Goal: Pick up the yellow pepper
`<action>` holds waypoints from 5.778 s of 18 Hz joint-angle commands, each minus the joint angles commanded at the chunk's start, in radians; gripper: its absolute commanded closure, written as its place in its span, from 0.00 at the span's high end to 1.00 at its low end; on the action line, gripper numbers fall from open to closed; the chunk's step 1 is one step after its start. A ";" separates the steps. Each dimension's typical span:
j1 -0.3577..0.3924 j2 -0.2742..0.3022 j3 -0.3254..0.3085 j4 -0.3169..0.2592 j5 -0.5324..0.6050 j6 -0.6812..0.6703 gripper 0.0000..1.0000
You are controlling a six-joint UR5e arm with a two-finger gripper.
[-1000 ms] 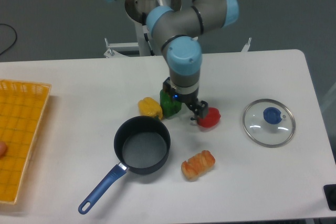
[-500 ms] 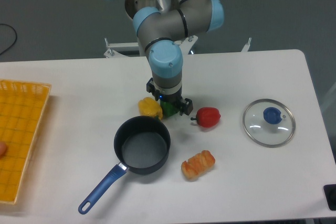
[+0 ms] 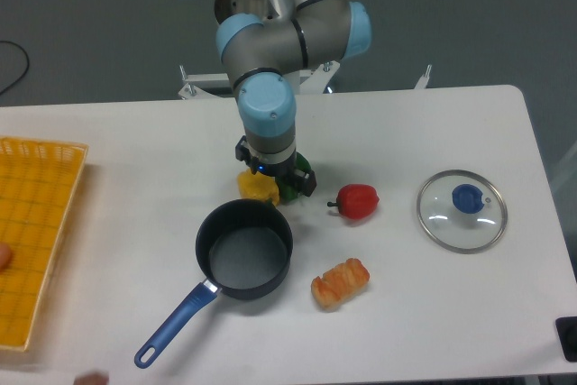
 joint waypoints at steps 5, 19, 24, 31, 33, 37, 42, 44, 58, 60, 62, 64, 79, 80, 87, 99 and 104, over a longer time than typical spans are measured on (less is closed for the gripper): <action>0.000 0.000 0.000 -0.002 0.002 -0.002 1.00; -0.003 -0.023 -0.003 0.000 0.011 -0.032 1.00; -0.014 -0.038 -0.003 0.002 0.011 -0.052 1.00; -0.038 -0.057 -0.003 0.003 0.014 -0.086 1.00; -0.040 -0.058 -0.002 0.003 0.017 -0.089 1.00; -0.057 -0.063 -0.002 0.003 0.020 -0.111 1.00; -0.092 -0.071 0.006 0.005 0.020 -0.146 1.00; -0.106 -0.078 0.008 0.005 0.020 -0.164 1.00; -0.114 -0.069 0.031 0.002 0.021 -0.203 1.00; -0.089 -0.057 0.032 0.000 0.021 -0.203 1.00; -0.068 -0.051 0.032 -0.002 0.023 -0.201 1.00; -0.051 -0.051 0.032 0.000 0.025 -0.200 1.00; -0.048 -0.046 0.014 -0.038 0.044 -0.242 1.00; -0.046 -0.040 0.012 -0.043 0.044 -0.242 1.00; -0.055 -0.026 0.014 -0.074 0.044 -0.259 1.00; -0.086 -0.067 0.009 -0.072 0.066 -0.305 1.00; -0.086 -0.083 0.005 -0.072 0.077 -0.305 1.00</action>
